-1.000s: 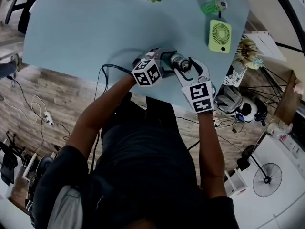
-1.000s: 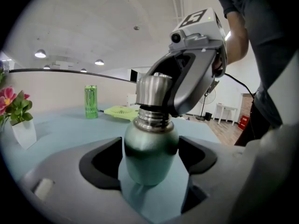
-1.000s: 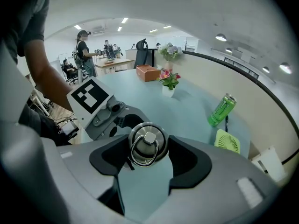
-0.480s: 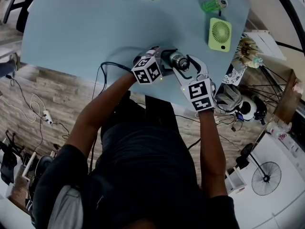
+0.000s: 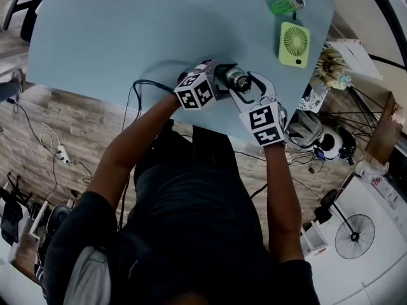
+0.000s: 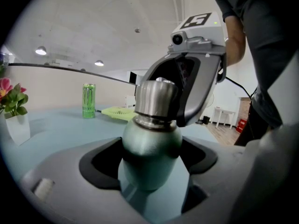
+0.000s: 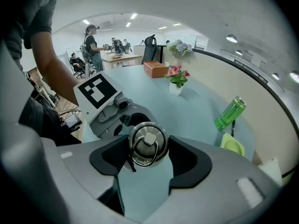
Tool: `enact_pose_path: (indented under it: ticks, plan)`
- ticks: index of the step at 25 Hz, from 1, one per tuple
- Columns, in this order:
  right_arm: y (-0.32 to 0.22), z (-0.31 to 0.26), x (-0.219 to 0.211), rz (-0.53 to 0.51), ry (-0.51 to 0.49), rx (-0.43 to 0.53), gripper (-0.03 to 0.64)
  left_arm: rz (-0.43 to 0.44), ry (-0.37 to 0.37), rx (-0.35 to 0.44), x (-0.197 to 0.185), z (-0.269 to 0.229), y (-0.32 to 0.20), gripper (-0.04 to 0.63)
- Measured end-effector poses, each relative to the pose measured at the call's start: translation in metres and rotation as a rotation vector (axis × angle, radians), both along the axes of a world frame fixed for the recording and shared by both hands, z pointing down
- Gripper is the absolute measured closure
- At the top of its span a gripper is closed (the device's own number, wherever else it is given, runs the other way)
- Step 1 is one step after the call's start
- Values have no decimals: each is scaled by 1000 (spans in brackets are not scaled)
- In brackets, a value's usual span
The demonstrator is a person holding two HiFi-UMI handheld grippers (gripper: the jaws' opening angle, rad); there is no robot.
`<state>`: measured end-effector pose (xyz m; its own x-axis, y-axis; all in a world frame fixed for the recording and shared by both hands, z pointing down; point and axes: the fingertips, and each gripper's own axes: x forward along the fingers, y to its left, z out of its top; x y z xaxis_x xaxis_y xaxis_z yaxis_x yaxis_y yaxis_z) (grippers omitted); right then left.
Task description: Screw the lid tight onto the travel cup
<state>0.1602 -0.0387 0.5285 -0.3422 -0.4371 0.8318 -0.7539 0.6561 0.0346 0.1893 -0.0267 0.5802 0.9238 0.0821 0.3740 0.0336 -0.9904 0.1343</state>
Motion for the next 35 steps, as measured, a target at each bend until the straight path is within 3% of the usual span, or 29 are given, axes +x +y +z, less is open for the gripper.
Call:
enact_pose_path:
  ticks: [9,15,18,23,27,31,35]
  plan:
    - [-3,1,-3,-45,27,-1,351,-3,41,-14,0,0,-2,184]
    - [3,0,-4,-151,85,-15,348,-5,53,-7,-1,0,-3,170]
    - [5,-10,-4,-269,154,16,348,-2,55,-7,0,0,-3,169]
    - [13,-21,-4,-589,351,34,348,3,56,-6,-1,0,-4,169]
    - [12,-26,-9,-758,388,25,348,3,55,-4,-1,0,-3,169]
    - [13,-19,-11,-883,426,-13,348,2,54,-5,-1,0,-3,169]
    - [14,-14,-14,-929,419,-36,353,2,55,-3,-1,0,-3,169]
